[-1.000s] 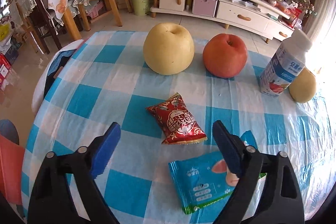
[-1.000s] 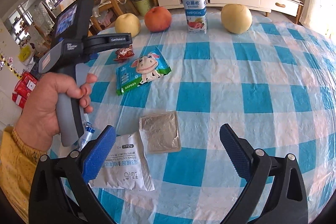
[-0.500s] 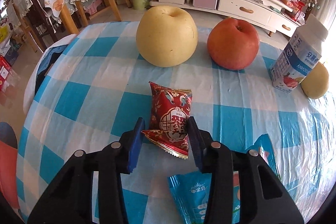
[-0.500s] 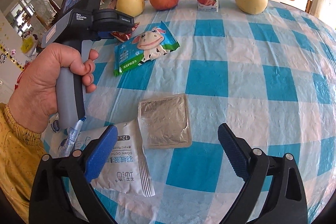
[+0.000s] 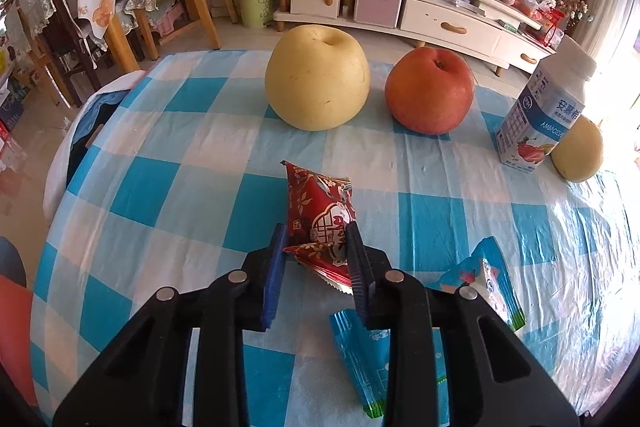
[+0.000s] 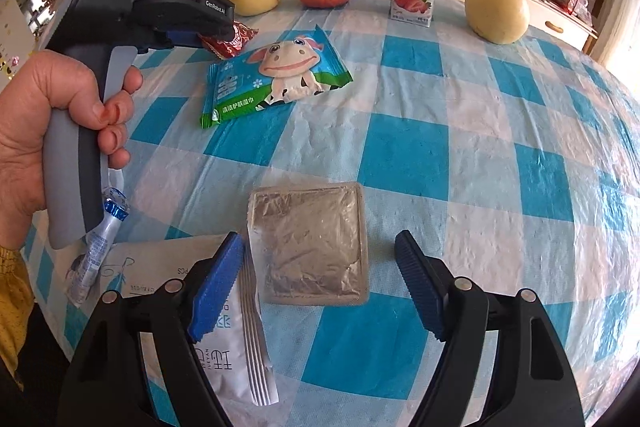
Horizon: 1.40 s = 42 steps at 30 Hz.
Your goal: Collect trash
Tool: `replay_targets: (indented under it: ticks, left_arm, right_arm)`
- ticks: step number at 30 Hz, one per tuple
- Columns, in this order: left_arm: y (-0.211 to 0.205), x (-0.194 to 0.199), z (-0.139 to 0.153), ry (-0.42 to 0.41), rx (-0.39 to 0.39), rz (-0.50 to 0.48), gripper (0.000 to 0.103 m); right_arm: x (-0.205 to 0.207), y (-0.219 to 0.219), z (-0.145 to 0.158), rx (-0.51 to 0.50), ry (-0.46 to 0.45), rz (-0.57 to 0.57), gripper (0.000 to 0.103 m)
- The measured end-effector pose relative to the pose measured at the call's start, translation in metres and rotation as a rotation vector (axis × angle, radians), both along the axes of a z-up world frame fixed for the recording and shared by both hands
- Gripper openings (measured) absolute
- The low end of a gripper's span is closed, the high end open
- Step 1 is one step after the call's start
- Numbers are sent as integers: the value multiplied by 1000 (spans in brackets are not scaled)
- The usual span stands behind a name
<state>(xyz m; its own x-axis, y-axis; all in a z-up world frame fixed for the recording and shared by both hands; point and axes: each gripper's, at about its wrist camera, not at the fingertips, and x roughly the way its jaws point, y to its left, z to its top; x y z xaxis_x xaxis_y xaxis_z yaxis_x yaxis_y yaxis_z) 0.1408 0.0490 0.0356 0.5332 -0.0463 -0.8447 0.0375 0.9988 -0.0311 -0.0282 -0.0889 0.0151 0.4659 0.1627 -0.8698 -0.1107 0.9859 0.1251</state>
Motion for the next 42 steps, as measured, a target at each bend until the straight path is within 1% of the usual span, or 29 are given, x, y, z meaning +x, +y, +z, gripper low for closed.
replay_targets:
  ticks: [5, 8, 9, 10, 12, 14, 16, 17, 18, 19, 21, 23, 25, 26, 28, 30, 31, 35, 36, 38, 39, 40, 41, 42]
  left_arm:
    - [12, -11, 9, -17, -29, -5, 28]
    - [21, -21, 16, -29, -63, -4, 27]
    - [24, -24, 17, -31, -74, -6, 26]
    - [27, -29, 20, -35, -87, -6, 25]
    - [31, -35, 22, -40, -100, -7, 25]
    - [35, -44, 25, -47, -113, -7, 24]
    - [40, -52, 27, -51, -131, -8, 22]
    - [42, -57, 29, -54, -140, -6, 22]
    - [44, -60, 30, -57, -146, -6, 22]
    - [46, -64, 31, -59, -154, -7, 21]
    - [49, -73, 33, -61, -170, -10, 21]
    - [53, -83, 35, -63, -195, -15, 20]
    - [56, -94, 37, -69, -212, -22, 20]
    - [57, -98, 38, -70, -220, -24, 20]
    - [61, -108, 39, -74, -241, -26, 19]
    - [66, -120, 40, -78, -280, -20, 18]
    - [68, -124, 39, -80, -298, -16, 18]
    - [78, -137, 37, -82, -387, 3, 15]
    - [79, -138, 35, -83, -392, 4, 15]
    - [80, -137, 32, -86, -372, -2, 15]
    - [81, -136, 30, -84, -364, -1, 15]
    - [83, -136, 28, -80, -364, -2, 17]
    - [84, -134, 24, -64, -360, -8, 26]
    - [84, -132, 20, -51, -353, -14, 30]
  right_arm:
    - [2, 3, -2, -20, -29, 8, 81]
    - [1, 2, -2, -13, -46, 7, 81]
    - [1, 2, -2, -9, -51, 8, 78]
    - [1, 2, -1, -3, -60, 15, 70]
    - [0, 4, 0, 5, -65, 25, 63]
    - [0, 2, 0, 15, -66, 25, 63]
    - [-1, 0, 1, 32, -72, 20, 59]
    - [-2, -2, 1, 34, -75, 8, 51]
    - [-2, -6, 3, 38, -82, -3, 40]
    - [-1, -10, 3, 62, -75, -11, 37]
    - [1, -19, 1, 120, -50, -32, 36]
    - [1, -26, 2, 138, -38, -59, 36]
    - [0, -30, 3, 131, -37, -75, 39]
    - [0, -32, 3, 132, -37, -88, 43]
    - [-2, -34, 4, 146, -37, -88, 64]
    - [-3, -30, 4, 133, -39, -73, 73]
    - [-3, -26, 2, 121, -38, -56, 74]
    - [-4, -5, 0, 8, -61, 6, 76]
    - [-4, -3, -1, -3, -67, 10, 76]
    - [-3, -3, -2, -12, -68, 11, 77]
    - [-2, -3, -3, -12, -65, 13, 82]
    - [-2, -1, -3, -18, -67, 23, 85]
    - [-2, 1, -4, -43, -67, 27, 87]
    - [-2, 1, -5, -51, -69, 18, 90]
